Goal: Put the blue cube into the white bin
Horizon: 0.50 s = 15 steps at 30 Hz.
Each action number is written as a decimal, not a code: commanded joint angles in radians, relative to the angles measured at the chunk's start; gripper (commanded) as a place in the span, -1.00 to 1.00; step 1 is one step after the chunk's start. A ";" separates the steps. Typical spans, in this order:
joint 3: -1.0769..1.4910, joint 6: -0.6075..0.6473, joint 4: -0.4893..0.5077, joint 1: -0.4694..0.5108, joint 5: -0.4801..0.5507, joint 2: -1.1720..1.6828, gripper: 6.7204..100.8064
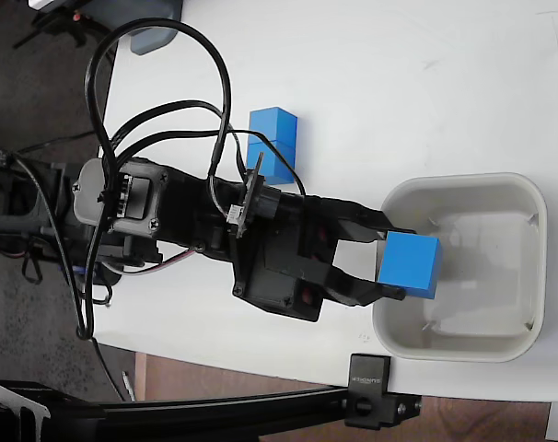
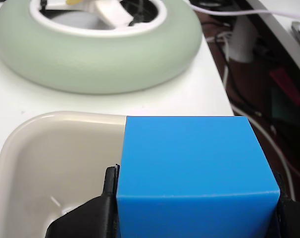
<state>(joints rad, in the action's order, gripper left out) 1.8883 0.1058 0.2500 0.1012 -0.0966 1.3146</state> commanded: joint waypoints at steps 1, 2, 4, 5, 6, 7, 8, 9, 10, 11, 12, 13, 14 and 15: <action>-0.029 -0.028 -0.166 -0.012 0.060 0.156 0.11; -0.028 -0.029 -0.167 -0.011 0.061 0.156 0.11; -0.023 -0.029 -0.170 -0.011 0.063 0.158 0.11; -0.020 -0.031 -0.170 -0.009 0.064 0.158 0.14; -0.017 -0.031 -0.170 -0.008 0.066 0.160 0.18; -0.014 -0.029 -0.170 -0.008 0.064 0.160 0.19; -0.011 -0.029 -0.170 -0.006 0.064 0.160 0.19; -0.008 -0.028 -0.167 -0.006 0.064 0.158 0.20; -0.005 -0.026 -0.163 -0.005 0.064 0.156 0.20; -0.003 -0.025 -0.158 -0.005 0.064 0.156 0.20; -0.002 -0.025 -0.156 -0.003 0.066 0.156 0.20; -0.002 -0.025 -0.156 -0.003 0.066 0.156 0.20; -0.002 -0.026 -0.158 -0.003 0.067 0.156 0.20; -0.005 -0.026 -0.163 -0.002 0.067 0.158 0.20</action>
<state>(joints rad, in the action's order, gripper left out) 1.9083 0.0798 0.0767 0.0966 -0.0430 1.3929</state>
